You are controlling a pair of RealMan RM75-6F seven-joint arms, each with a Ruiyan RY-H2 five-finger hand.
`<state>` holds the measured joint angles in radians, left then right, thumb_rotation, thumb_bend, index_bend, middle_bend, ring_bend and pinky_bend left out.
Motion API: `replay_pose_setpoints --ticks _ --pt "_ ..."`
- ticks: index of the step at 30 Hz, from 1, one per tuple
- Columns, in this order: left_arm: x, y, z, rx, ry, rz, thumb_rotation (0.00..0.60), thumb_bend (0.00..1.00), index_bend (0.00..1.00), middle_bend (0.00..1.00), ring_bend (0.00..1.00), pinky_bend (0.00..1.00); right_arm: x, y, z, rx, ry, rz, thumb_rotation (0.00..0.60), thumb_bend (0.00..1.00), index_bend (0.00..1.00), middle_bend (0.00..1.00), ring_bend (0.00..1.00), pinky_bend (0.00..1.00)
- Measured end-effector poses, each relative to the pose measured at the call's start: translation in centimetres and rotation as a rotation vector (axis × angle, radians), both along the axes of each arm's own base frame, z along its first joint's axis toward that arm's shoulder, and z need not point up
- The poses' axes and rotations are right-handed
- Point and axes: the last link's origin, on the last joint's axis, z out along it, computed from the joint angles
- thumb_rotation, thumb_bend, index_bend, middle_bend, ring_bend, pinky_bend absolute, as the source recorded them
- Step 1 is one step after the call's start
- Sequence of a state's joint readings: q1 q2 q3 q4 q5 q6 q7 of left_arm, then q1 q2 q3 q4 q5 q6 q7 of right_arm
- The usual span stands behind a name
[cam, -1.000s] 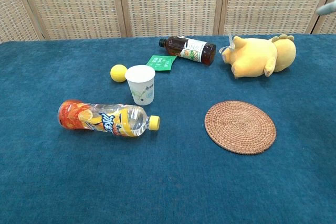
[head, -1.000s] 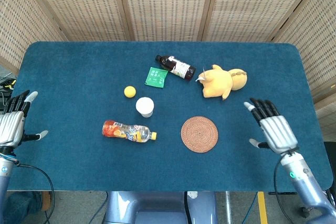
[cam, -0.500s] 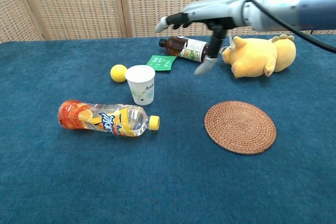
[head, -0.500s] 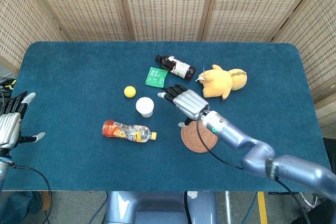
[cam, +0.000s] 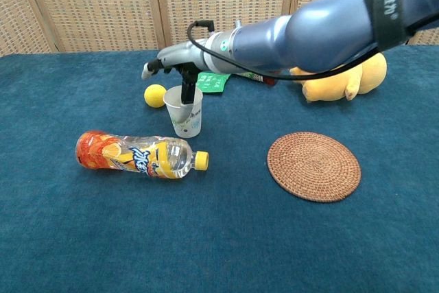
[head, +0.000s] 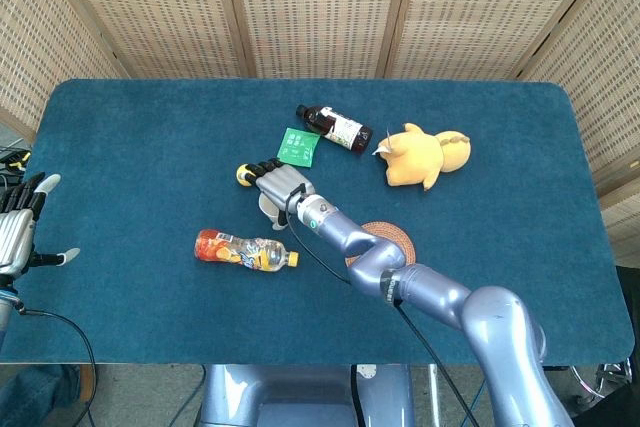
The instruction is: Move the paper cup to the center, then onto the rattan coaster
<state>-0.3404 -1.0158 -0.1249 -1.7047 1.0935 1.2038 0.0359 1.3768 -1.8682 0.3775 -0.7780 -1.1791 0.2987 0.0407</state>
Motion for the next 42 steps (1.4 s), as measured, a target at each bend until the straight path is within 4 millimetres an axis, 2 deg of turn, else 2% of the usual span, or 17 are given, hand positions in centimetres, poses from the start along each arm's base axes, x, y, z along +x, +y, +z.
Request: replay_pose_setpoints --ticks 2,3,5,7,10,13,16,28,36,42 --pt "-0.1 0.1 0.0 -0.002 -0.001 0.001 0.6 0.0 0.0 0.0 0.0 0.0 0.2 0.2 -1.1 0.016 0.026 -0.004 0.6 0.0 0.14 0.11 0.03 0.0" --pt "-0.1 0.1 0.0 -0.003 -0.001 0.001 0.6 0.0 0.0 0.0 0.0 0.0 0.1 0.3 -1.4 0.019 0.034 -0.007 0.6 0.0 0.18 0.16 0.08 0.02" --pt "0.0 0.1 0.0 -0.006 -0.003 0.0 0.6 0.0 0.0 0.0 0.0 0.0 -0.2 0.3 -1.8 0.023 0.045 -0.015 0.6 0.0 0.27 0.26 0.2 0.16" --pt "0.0 0.1 0.0 -0.006 -0.004 -0.004 0.6 0.0 0.0 0.0 0.0 0.0 -0.2 0.3 -1.9 0.019 0.039 -0.016 0.6 0.01 0.37 0.36 0.32 0.36" --pt "0.1 0.0 0.0 -0.003 -0.004 -0.009 0.6 0.0 0.0 0.0 0.0 0.0 -0.2 0.3 -1.8 -0.008 0.022 -0.002 0.6 0.09 0.42 0.42 0.38 0.48" --pt "0.2 -0.1 0.0 -0.002 -0.006 -0.012 0.6 0.0 0.0 0.0 0.0 0.0 -0.3 0.2 -1.6 -0.052 0.006 0.03 0.6 0.17 0.47 0.46 0.42 0.54" --pt "0.3 -0.2 0.0 -0.004 -0.005 -0.018 0.6 0.0 0.0 0.0 0.0 0.0 -0.7 0.1 -1.3 -0.082 0.01 0.07 0.6 0.21 0.5 0.48 0.43 0.57" --pt "0.9 -0.4 -0.5 -0.028 0.011 -0.044 0.6 0.0 0.0 0.0 0.0 0.0 -2.0 0.6 1.5 -0.093 0.003 0.173 0.6 0.22 0.5 0.48 0.43 0.57" --pt "1.5 -0.6 -1.3 -0.058 0.025 -0.062 0.6 0.0 0.0 0.0 0.0 0.0 -3.6 2.4 6.4 -0.037 -0.016 0.181 0.6 0.23 0.49 0.48 0.43 0.57" --pt "2.2 -1.0 -1.9 -0.081 0.037 -0.085 0.6 0.0 0.0 0.0 0.0 0.0 -7.5 4.8 10.7 -0.001 0.004 0.099 0.6 0.24 0.49 0.48 0.43 0.57"
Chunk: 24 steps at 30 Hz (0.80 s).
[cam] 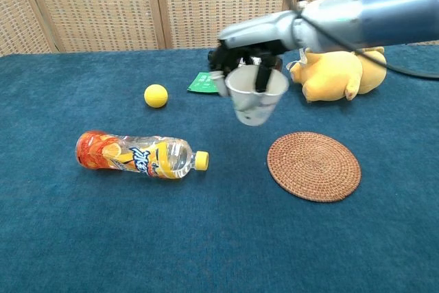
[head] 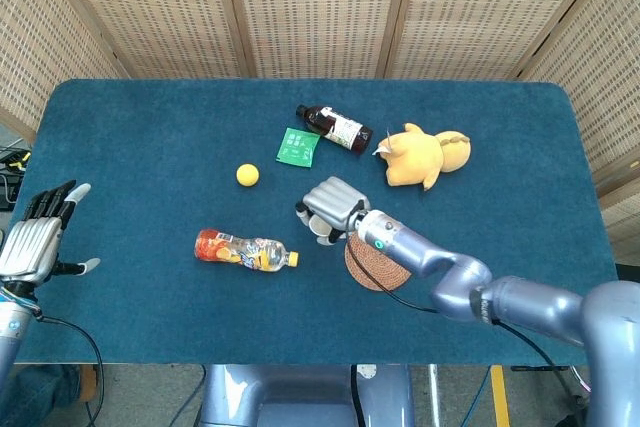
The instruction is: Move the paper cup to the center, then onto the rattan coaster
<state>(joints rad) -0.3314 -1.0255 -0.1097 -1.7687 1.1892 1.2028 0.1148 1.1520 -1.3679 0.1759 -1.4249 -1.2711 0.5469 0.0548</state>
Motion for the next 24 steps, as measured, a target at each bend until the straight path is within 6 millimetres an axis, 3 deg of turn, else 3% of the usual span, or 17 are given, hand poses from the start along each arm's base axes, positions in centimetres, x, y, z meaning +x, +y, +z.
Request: replay_pose_setpoints --ticks 5,11,24 --pt "0.4 -0.2 -0.2 -0.005 0.001 -0.012 0.6 0.0 0.0 0.0 0.0 0.0 -4.6 1.9 1.7 0.002 0.042 -0.115 0.6 0.25 0.48 0.48 0.43 0.57" --pt "0.4 -0.2 -0.4 -0.015 0.006 -0.013 0.6 0.0 0.0 0.0 0.0 0.0 -7.5 2.8 1.6 0.017 0.078 -0.191 0.6 0.26 0.47 0.48 0.43 0.57" --pt "0.5 -0.3 -0.7 -0.023 0.012 -0.013 0.6 0.0 0.0 0.0 0.0 0.0 -9.0 2.9 0.7 0.028 0.078 -0.231 0.6 0.25 0.47 0.47 0.43 0.57"
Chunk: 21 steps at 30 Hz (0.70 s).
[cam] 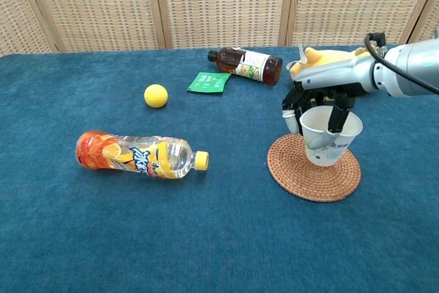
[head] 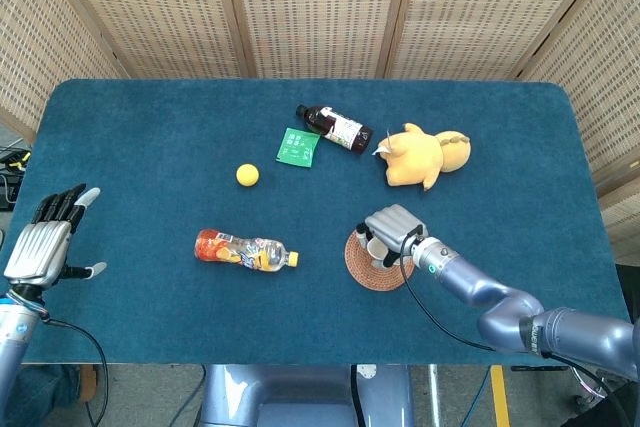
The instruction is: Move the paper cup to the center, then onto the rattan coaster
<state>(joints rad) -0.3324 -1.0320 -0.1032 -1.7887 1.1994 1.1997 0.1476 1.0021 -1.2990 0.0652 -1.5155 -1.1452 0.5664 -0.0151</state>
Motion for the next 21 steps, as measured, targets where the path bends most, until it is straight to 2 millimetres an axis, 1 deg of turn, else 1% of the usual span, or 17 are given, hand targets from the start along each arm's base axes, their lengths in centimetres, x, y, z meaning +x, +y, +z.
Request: replay_pose_setpoints --ticks 4,5,6,8,10,12,13,16,21 --pt "0.0 0.0 -0.1 -0.005 0.0 0.002 0.6 0.0 0.0 0.0 0.0 0.0 -0.1 0.1 -0.5 0.001 -0.006 0.001 0.6 0.24 0.46 0.45 0.43 0.57" --pt "0.0 0.0 -0.1 -0.006 -0.001 0.002 0.6 0.0 0.0 0.0 0.0 0.0 -0.1 0.1 -0.6 0.002 -0.009 0.0 0.6 0.23 0.45 0.44 0.42 0.57" --pt "0.0 0.0 0.0 -0.006 -0.001 0.003 0.6 0.0 0.0 0.0 0.0 0.0 -0.1 0.1 -0.7 0.003 -0.01 0.001 0.6 0.21 0.42 0.4 0.38 0.54" --pt "0.0 0.0 0.0 -0.005 -0.001 0.003 0.6 0.0 0.0 0.0 0.0 0.0 -0.1 0.1 -1.0 0.005 -0.007 0.004 0.6 0.15 0.35 0.31 0.28 0.43" --pt "-0.1 0.0 0.0 -0.004 -0.002 0.003 0.6 0.0 0.0 0.0 0.0 0.0 -0.2 0.2 -1.1 0.011 -0.001 0.005 0.6 0.08 0.27 0.17 0.12 0.27" --pt "-0.1 0.0 0.1 -0.004 -0.002 0.004 0.6 0.0 0.0 0.0 0.0 0.0 -0.3 0.3 -1.2 0.018 0.006 0.002 0.6 0.05 0.21 0.08 0.03 0.2" --pt "-0.1 0.0 0.1 -0.004 -0.003 0.004 0.6 0.0 0.0 0.0 0.0 0.0 -0.4 0.3 -1.2 0.02 0.009 0.0 0.6 0.03 0.18 0.05 0.0 0.18" --pt "-0.1 0.0 0.1 -0.003 -0.003 0.004 0.6 0.0 0.0 0.0 0.0 0.0 -0.4 0.4 -1.2 0.016 0.006 0.001 0.6 0.03 0.15 0.01 0.0 0.13" --pt "-0.1 0.0 0.2 -0.002 -0.005 0.004 0.6 0.0 0.0 0.0 0.0 0.0 0.1 0.6 -0.9 0.0 -0.016 0.012 0.6 0.03 0.12 0.0 0.0 0.05"
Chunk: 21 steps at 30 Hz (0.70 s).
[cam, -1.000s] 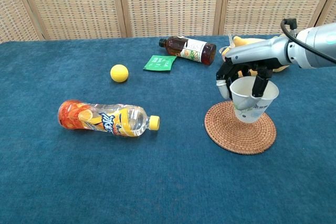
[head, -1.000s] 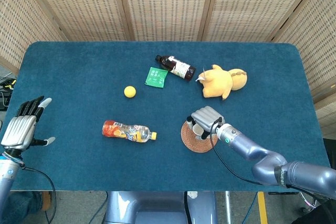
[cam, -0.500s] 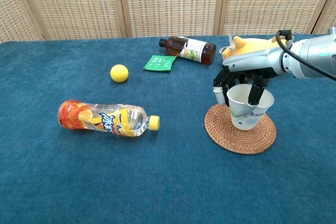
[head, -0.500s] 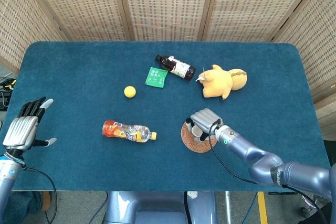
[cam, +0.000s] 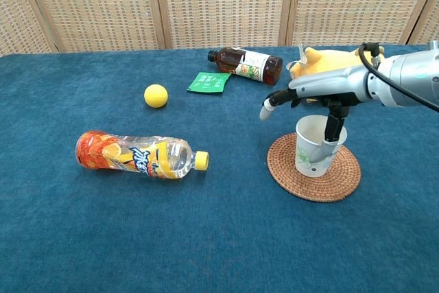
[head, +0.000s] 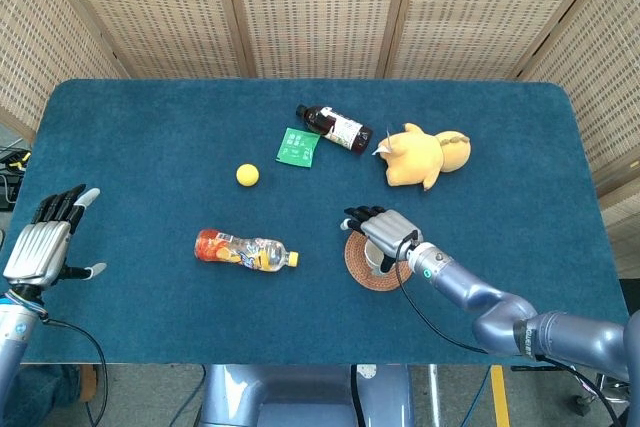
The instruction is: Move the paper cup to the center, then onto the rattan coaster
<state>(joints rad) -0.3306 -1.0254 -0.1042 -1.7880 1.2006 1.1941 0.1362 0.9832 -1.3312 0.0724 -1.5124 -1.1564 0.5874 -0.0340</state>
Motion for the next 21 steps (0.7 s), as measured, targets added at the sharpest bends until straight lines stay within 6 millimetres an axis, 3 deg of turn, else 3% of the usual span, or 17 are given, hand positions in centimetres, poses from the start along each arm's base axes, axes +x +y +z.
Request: replay_pose_setpoints --ticks 7,12,16,21 --pt "0.0 -0.1 0.1 0.001 -0.001 -0.003 0.6 0.0 0.0 0.0 0.0 0.0 1.1 1.0 2.0 -0.029 -0.03 0.038 0.6 0.0 0.06 0.0 0.0 0.0" --pt "0.2 -0.3 0.2 0.008 -0.001 -0.015 0.6 0.0 0.0 0.0 0.0 0.0 1.3 2.0 5.4 -0.133 -0.024 0.103 0.6 0.0 0.06 0.0 0.0 0.0" --pt "0.2 -0.8 0.3 0.016 0.001 -0.027 0.6 0.0 0.0 0.0 0.0 0.0 0.1 2.6 8.3 -0.281 0.009 0.174 0.6 0.0 0.05 0.0 0.0 0.0" --pt "0.2 -1.6 0.4 0.041 -0.002 -0.045 0.6 0.0 0.0 0.0 0.0 0.0 -3.1 4.3 11.6 -0.487 0.021 0.189 0.6 0.0 0.03 0.0 0.0 0.0"
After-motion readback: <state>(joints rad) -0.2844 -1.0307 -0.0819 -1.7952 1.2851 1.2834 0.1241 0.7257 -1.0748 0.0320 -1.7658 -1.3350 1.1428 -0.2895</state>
